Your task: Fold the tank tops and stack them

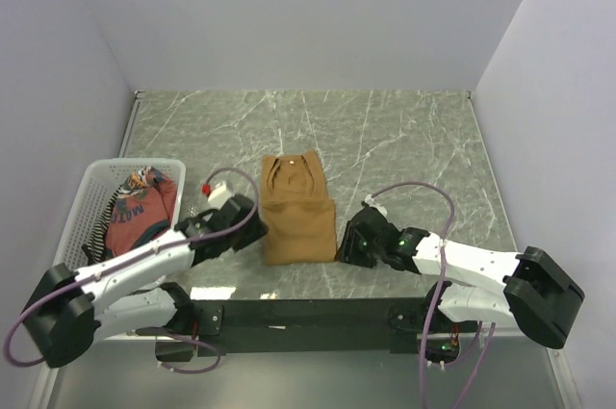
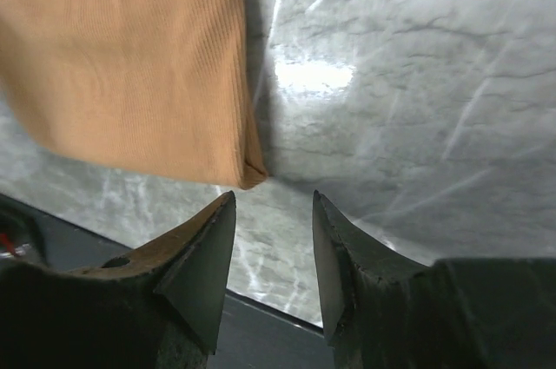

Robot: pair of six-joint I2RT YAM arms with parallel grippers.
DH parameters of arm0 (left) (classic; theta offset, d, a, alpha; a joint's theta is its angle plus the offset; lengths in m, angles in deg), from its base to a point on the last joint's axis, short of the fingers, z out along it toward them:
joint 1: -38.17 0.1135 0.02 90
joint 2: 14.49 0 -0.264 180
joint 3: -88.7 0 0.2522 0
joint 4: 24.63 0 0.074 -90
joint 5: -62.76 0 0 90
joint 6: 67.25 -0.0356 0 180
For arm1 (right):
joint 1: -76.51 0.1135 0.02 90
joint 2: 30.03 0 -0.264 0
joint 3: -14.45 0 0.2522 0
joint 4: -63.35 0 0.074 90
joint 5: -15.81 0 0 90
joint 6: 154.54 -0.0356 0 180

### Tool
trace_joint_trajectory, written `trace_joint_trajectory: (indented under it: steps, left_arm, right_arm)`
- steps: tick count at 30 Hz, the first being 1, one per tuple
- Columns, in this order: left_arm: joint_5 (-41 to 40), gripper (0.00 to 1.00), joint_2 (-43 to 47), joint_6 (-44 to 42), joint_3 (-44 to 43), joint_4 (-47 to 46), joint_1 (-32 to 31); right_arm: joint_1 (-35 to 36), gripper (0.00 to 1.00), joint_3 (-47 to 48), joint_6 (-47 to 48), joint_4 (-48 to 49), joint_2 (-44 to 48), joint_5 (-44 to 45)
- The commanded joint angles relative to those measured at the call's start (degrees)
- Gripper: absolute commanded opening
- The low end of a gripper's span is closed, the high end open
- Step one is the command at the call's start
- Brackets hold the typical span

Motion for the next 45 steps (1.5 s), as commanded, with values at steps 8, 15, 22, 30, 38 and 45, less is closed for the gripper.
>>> trace_joint_trajectory:
  steps: [8, 15, 22, 30, 38, 45]
  left_arm:
    - [2.7, 0.54, 7.3, 11.8, 12.7, -3.1, -8.4]
    - [1.8, 0.48, 5.3, 17.0, 14.0, -2.7, -13.9]
    - [1.6, 0.48, 2.5, 18.1, 14.7, -5.4, -15.1]
    - [-0.1, 0.36, -1.1, 18.5, 14.3, -4.9, -15.7]
    - [-3.0, 0.01, 2.4, 15.0, 10.3, 1.7, -18.4]
    - [-6.4, 0.01, 3.9, 24.2, 5.2, 11.0, -30.6]
  right_arm:
    - [0.5, 0.48, -3.7, -5.7, 10.2, -0.3, -1.3]
    - [0.4, 0.47, -4.5, -7.4, 11.9, -1.7, -1.0]
    - [0.5, 0.44, -4.9, -7.9, 13.4, -3.9, -1.0]
    - [0.4, 0.24, -3.9, -7.1, 13.0, -6.1, 0.4]
    - [1.6, 0.00, -1.1, -3.2, 5.1, -1.7, 2.2]
    - [10.5, 0.00, -0.6, -6.4, -2.1, 6.5, 4.8]
